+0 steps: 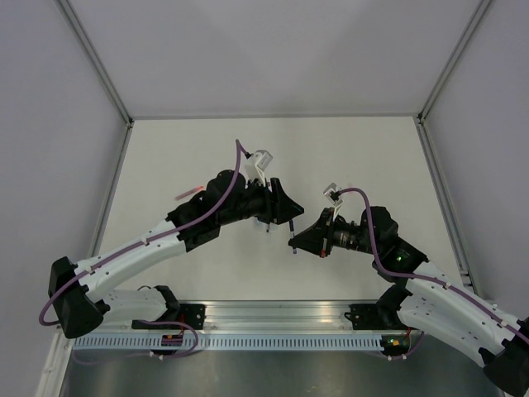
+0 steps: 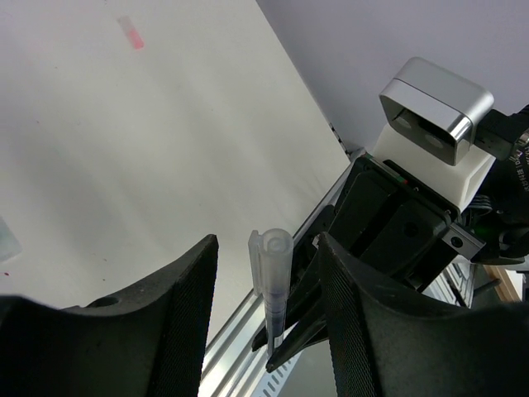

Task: Insert the pens into the pen caps

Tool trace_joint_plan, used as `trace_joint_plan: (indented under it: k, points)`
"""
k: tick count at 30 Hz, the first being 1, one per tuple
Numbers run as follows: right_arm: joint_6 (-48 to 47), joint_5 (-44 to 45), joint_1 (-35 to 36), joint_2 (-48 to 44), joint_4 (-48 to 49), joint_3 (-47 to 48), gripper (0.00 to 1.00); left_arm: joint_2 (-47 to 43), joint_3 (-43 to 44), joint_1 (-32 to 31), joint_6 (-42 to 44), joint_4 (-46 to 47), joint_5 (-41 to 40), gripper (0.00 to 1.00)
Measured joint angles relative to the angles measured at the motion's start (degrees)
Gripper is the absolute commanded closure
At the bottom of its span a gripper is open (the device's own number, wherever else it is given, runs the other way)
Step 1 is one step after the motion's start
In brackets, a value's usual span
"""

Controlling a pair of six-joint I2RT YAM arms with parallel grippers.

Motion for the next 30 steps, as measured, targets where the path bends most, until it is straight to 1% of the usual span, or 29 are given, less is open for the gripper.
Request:
trace_joint_plan:
  k: [16, 20, 22, 25, 26, 27, 29, 30]
  points:
    - [0.8, -0.4, 0.2, 0.0, 0.9, -0.2, 1.0, -0.6, 1.1, 0.0, 0.5, -1.5, -2.9, 0.43]
    - [0.8, -0.4, 0.3, 0.0, 0.9, -0.3, 1.0, -1.1, 1.1, 0.0, 0.5, -1.5, -3.0, 0.46]
    - [0.8, -0.4, 0.4, 0.0, 0.9, -0.3, 1.0, -1.2, 1.1, 0.0, 0.5, -1.5, -3.1, 0.51]
    - [1.0, -0.4, 0.5, 0.2, 0.9, -0.4, 1.0, -1.2, 1.1, 0.0, 0.5, -1.5, -3.2, 0.62]
    - [1.1, -0.3, 0.5, 0.3, 1.0, -0.4, 1.0, -1.2, 1.1, 0.0, 0.5, -1.5, -3.4, 0.79]
    - [1.2, -0.4, 0.5, 0.3, 1.1, -0.5, 1.0, -1.2, 1.1, 0.0, 0.4, -1.5, -3.5, 0.86]
    - [1.2, -0.3, 0.6, 0.4, 1.2, -0.5, 1.0, -1.3, 1.1, 0.0, 0.8, -1.4, -3.4, 0.98]
    - [1.2, -0.3, 0.7, 0.5, 1.2, -0.5, 1.0, -1.4, 1.1, 0.0, 0.7, -1.4, -3.3, 0.98]
